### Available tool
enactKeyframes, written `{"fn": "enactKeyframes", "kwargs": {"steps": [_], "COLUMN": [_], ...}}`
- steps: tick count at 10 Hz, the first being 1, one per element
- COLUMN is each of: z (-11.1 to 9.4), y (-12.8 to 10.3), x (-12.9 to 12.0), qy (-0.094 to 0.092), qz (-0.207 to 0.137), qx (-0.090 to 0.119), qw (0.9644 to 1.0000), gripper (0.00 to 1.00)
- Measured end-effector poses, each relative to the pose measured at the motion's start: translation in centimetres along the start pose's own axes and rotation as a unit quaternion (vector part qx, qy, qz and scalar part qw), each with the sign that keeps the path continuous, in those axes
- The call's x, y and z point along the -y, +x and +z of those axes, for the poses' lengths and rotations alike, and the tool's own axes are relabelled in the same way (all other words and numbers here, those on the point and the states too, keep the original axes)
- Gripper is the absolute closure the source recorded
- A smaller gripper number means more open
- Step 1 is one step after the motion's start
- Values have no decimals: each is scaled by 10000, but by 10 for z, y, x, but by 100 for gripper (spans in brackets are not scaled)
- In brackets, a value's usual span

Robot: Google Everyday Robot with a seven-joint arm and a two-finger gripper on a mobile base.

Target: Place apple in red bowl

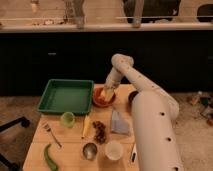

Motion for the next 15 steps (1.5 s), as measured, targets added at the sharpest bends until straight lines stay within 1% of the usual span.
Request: {"fn": "enactKeyframes", "kwargs": {"steps": [1,2,8,9,10,15], "z": [0,0,0,0,0,1], "y": [0,0,0,0,0,0], "x": [0,0,0,0,0,0], "qy": [0,0,-1,-1,-1,-5], "qz": [-1,-1,-2,-2,-2,0], "qx": [-1,0,0,-1,-1,1], "qw": [10000,10000,10000,10000,10000,10000], "gripper": [99,93,35,24,20,20]}}
